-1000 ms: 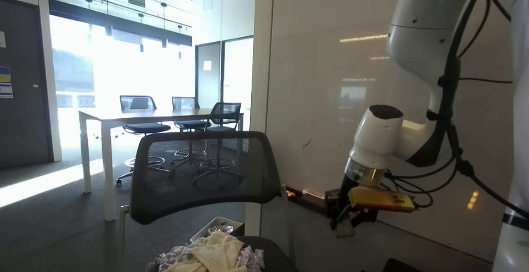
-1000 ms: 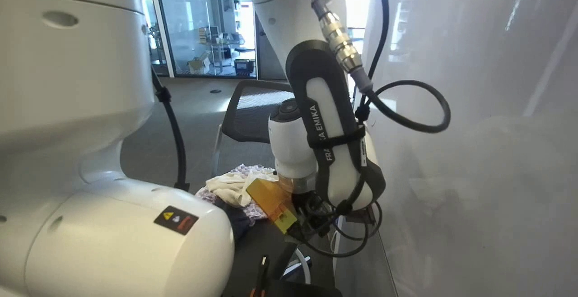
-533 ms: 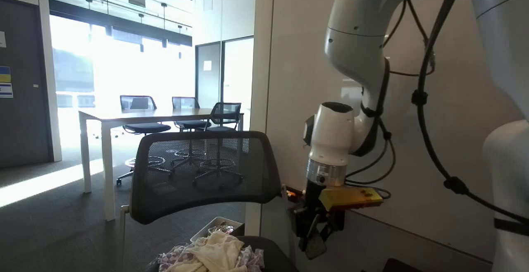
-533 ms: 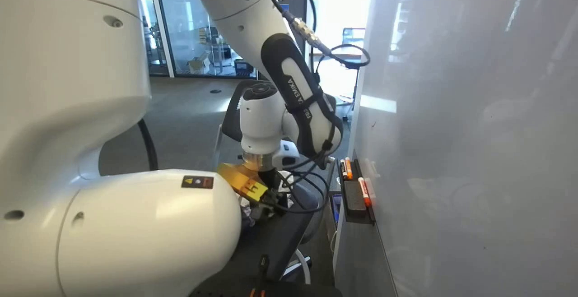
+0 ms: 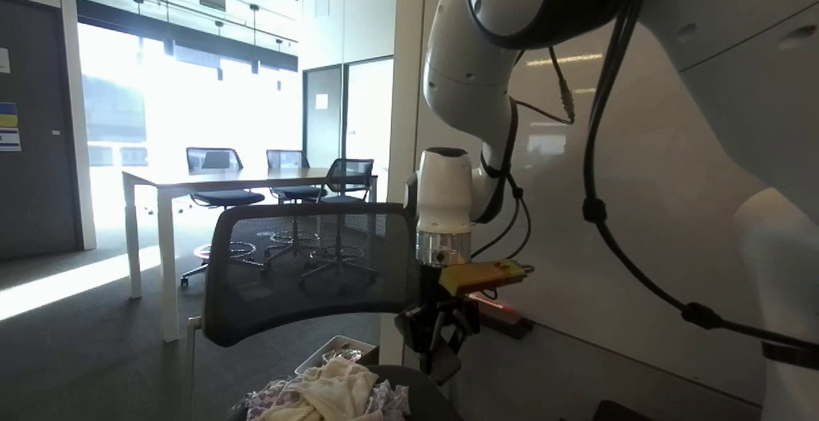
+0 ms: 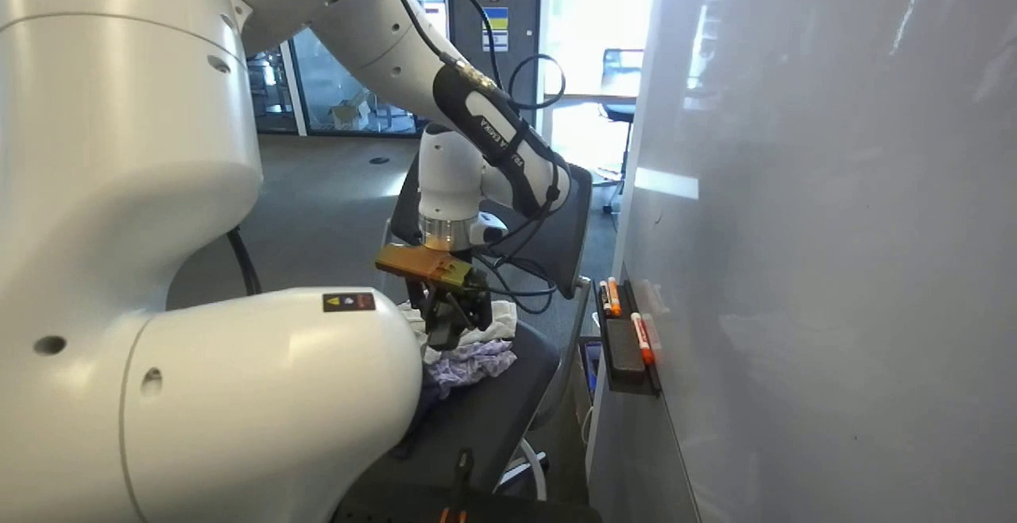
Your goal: Use the black eraser to wipe the whiteboard.
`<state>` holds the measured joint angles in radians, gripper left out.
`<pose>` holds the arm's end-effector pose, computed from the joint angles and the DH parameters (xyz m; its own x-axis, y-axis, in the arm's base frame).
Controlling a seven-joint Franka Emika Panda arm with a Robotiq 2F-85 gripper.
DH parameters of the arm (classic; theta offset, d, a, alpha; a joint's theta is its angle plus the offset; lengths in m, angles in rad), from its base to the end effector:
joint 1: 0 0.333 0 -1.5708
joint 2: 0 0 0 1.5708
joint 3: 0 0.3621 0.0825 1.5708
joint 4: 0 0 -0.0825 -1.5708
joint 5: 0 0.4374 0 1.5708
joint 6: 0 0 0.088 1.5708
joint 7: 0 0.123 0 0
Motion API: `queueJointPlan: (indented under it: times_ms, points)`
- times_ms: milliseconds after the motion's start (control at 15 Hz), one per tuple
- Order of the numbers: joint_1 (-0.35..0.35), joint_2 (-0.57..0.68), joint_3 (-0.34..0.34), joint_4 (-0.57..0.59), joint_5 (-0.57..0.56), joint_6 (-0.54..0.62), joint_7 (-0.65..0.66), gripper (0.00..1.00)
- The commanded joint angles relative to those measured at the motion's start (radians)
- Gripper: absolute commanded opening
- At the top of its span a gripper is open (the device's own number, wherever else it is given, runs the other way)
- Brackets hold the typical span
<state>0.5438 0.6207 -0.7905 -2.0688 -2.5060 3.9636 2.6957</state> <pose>0.4657 -0.0318 0.1955 0.9738 -0.2055 -0.0975 -0.2084 -0.9779 -0.0196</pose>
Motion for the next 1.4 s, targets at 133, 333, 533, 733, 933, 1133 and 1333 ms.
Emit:
queueJointPlan:
  times_ms: [133, 333, 533, 733, 933, 1133, 1333]
  points:
    - [-0.233, 0.139, 0.14, 0.167, -0.006, 0.062, -0.023, 0.34]
    - [-0.299, 0.207, 0.196, 0.207, -0.007, 0.077, -0.034, 0.34]
    - [-0.336, 0.255, 0.228, 0.24, -0.007, 0.084, -0.034, 0.34]
    - [-0.362, 0.268, 0.256, 0.264, -0.007, 0.096, -0.029, 0.84]
    - [-0.384, 0.245, 0.279, 0.274, 0.004, 0.105, -0.029, 0.98]
    - [-0.399, 0.21, 0.286, 0.275, 0.011, 0.113, -0.025, 1.0]
    - [-0.394, 0.162, 0.271, 0.259, -0.002, 0.137, 0.011, 1.0]
